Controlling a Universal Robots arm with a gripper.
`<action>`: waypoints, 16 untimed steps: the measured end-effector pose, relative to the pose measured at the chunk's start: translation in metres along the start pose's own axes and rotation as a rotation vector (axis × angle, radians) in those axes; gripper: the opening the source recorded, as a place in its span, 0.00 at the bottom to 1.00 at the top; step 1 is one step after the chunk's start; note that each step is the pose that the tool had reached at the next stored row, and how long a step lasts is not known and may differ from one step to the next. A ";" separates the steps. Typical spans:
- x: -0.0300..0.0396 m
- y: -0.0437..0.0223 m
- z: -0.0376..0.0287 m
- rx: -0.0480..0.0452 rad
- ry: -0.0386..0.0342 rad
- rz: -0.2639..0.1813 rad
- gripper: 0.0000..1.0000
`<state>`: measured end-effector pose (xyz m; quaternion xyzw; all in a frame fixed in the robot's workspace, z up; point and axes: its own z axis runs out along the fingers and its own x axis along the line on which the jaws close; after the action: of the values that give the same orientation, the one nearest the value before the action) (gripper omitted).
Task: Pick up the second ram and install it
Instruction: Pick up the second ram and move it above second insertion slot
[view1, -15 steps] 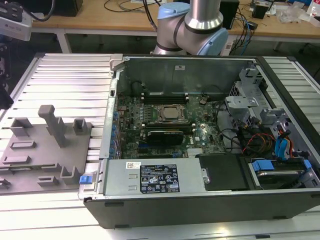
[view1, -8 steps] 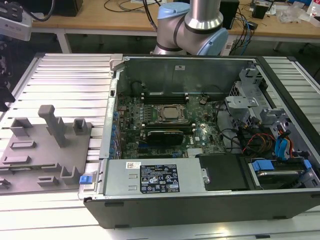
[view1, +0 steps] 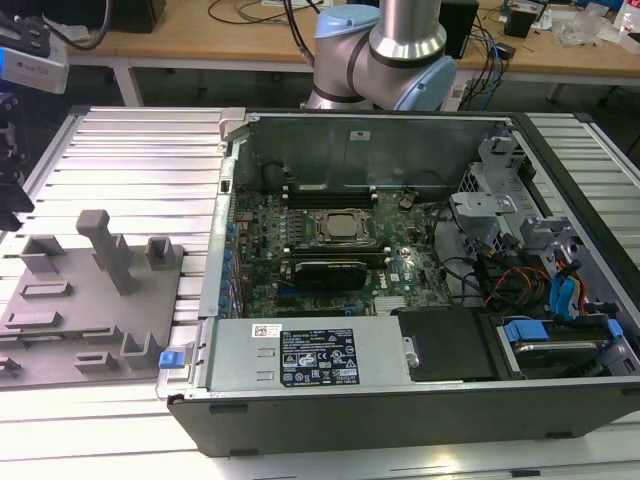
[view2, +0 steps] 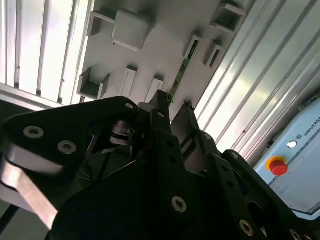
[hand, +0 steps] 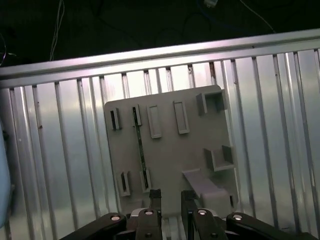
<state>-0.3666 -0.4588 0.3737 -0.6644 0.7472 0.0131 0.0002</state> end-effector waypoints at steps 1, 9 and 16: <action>-0.0001 0.0000 0.0006 -0.0007 0.0008 -0.050 0.30; 0.0001 -0.0001 0.0084 -0.0014 0.0016 -0.092 0.30; 0.0002 -0.0002 0.0151 -0.0015 0.0016 -0.092 0.30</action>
<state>-0.3666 -0.4587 0.3587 -0.6982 0.7158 0.0131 -0.0003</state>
